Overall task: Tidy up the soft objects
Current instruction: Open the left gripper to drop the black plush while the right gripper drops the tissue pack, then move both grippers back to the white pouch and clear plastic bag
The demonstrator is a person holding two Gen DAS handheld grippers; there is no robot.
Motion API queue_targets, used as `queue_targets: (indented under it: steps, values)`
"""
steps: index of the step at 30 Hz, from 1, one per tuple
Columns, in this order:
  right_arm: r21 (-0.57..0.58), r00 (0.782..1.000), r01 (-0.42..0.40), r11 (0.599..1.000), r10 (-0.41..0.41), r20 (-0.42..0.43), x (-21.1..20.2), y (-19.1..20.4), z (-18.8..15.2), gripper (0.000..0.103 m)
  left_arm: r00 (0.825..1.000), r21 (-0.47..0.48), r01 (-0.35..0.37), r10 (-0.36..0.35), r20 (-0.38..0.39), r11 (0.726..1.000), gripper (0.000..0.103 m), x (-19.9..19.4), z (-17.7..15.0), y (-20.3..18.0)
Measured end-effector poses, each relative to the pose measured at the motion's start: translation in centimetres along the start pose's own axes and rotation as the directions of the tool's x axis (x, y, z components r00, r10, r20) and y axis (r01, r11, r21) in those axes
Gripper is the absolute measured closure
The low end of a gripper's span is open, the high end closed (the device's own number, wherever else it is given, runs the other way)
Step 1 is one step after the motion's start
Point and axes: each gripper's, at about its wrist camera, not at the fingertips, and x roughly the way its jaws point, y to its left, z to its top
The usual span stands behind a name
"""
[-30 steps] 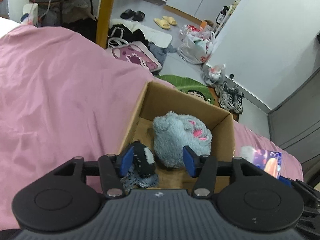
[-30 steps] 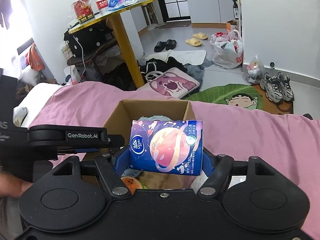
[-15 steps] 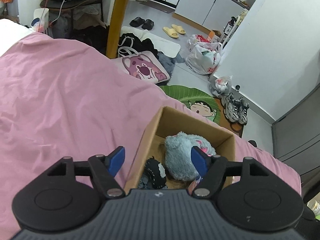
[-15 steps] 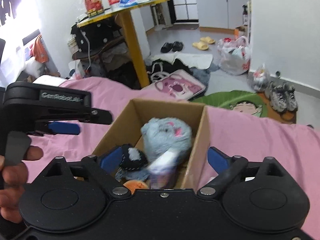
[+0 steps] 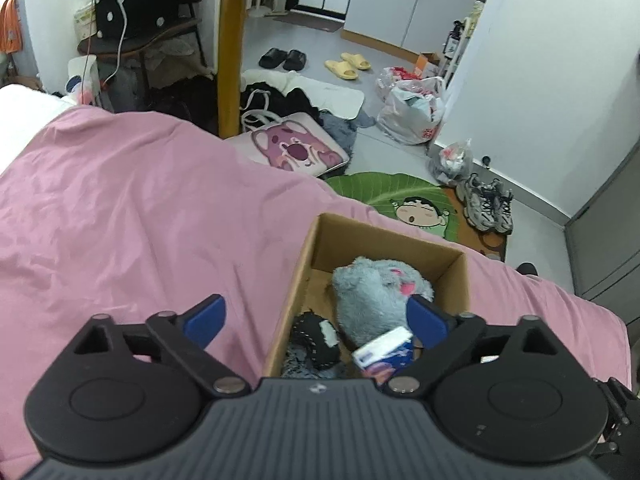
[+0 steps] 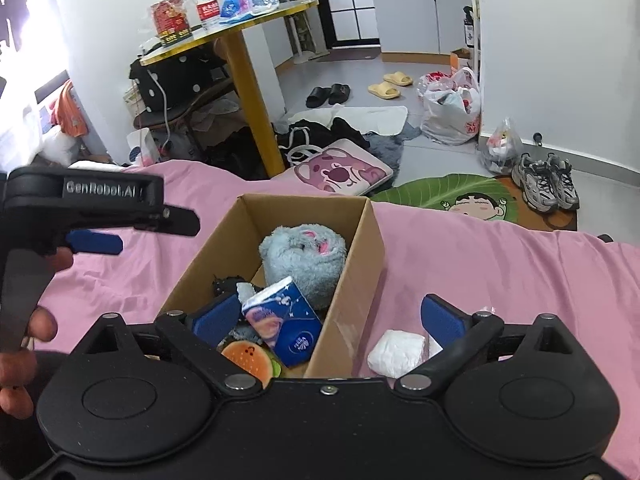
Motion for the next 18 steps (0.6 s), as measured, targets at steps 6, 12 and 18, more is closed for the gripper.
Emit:
queue_targets:
  steps: [6,12,18]
  values:
    - [-0.007,1.000,0.004,1.000,-0.004,0.016,-1.2,-0.9,-0.1,0.002,0.999,0.005,-0.014,0.014,0.029,1.000,0.001,-1.1,-0.7,-0.7]
    - [0.001,1.000,-0.001,1.000,0.001,0.027,-2.4,-1.8,-0.1,0.000,1.000,-0.004,-0.019,0.019,0.025,1.000,0.000,-2.1,-1.2,-1.6]
    - [0.014,0.999,-0.024,1.000,0.024,0.039,-3.5,-2.7,-0.1,0.000,0.999,-0.001,-0.021,0.021,0.050,1.000,0.000,-3.4,-2.0,-3.0]
